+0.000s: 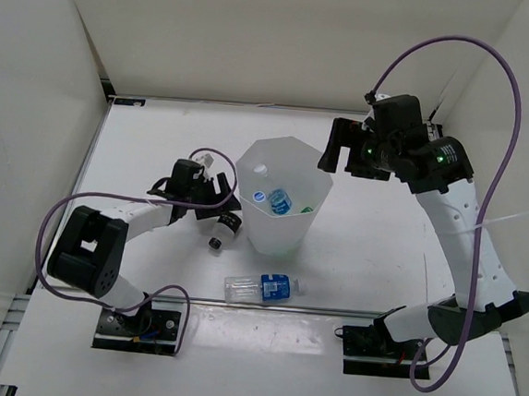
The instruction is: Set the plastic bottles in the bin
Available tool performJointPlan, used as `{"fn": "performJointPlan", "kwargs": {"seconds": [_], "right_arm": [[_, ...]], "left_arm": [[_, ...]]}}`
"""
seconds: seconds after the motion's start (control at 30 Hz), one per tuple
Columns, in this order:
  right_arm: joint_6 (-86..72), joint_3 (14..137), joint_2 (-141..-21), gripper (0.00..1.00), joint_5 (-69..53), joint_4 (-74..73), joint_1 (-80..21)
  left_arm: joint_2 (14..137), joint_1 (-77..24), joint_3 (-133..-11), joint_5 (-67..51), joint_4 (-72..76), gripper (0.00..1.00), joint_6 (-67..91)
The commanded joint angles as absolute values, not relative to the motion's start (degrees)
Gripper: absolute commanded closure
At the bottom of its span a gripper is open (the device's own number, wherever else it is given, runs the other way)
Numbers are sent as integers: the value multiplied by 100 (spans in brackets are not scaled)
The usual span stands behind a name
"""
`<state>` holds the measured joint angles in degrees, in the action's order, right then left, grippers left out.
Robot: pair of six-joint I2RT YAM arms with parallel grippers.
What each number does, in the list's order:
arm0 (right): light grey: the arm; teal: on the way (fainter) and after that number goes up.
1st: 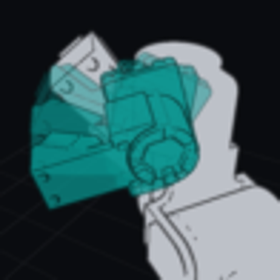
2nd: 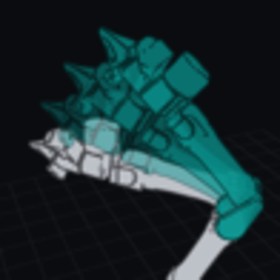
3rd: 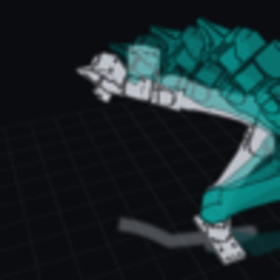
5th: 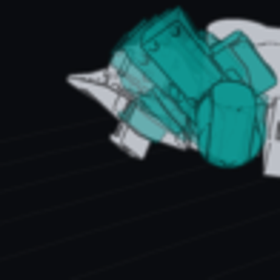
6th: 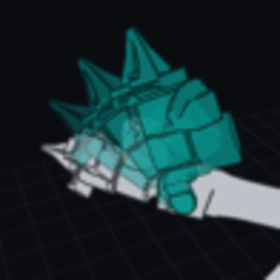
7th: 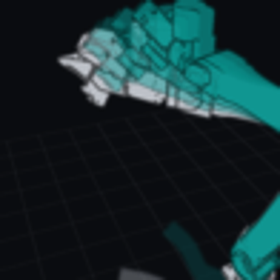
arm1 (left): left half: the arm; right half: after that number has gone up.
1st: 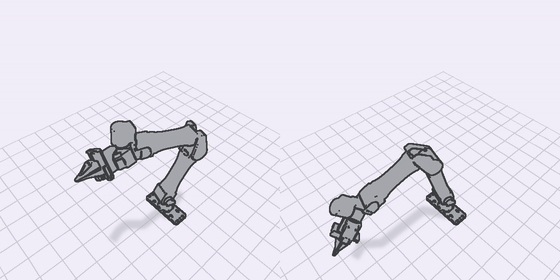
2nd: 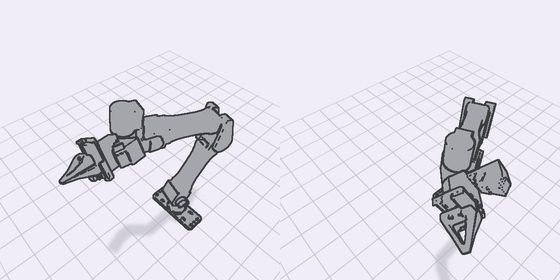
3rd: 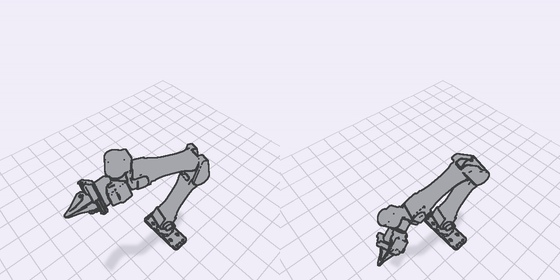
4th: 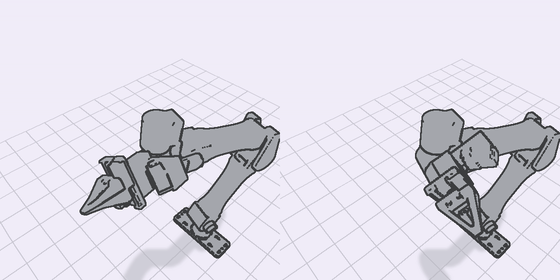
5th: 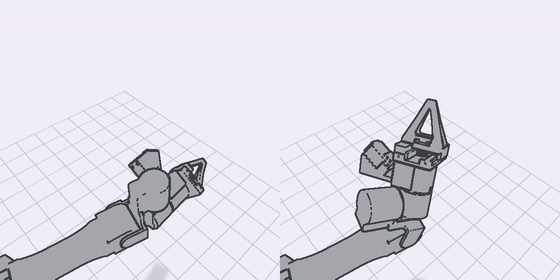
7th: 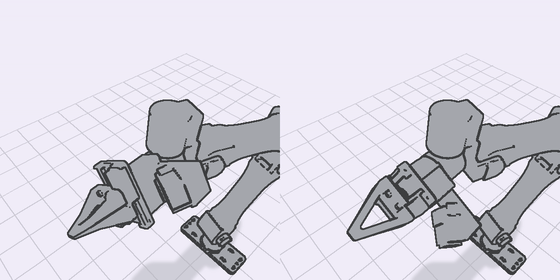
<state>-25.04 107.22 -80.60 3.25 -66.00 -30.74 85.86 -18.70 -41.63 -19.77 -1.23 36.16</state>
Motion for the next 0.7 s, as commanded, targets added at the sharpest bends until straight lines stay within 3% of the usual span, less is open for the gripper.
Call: {"fn": "performJointPlan", "kwargs": {"seconds": [0.0,0.17,0.37,0.53,0.67], "right_arm": [[-2408,10688,-7919,0,378,-6513,-3041],[-2460,10627,-7919,0,378,-6460,-3041],[-2461,10565,-7919,0,378,-6460,-2919],[-2566,10450,-7866,0,237,-6460,-2786],[-2566,10275,-7752,0,185,-6408,-2602]], "left_arm": [[8561,-1969,-4026,-2390,-53,20,3516],[8438,-2030,-3823,-2443,-105,25,3463],[8438,-2030,-3709,-2628,-229,43,3410],[8297,-2030,-3709,-2558,-351,65,3349],[8297,-2030,-3823,-2558,-457,63,3296]]}}
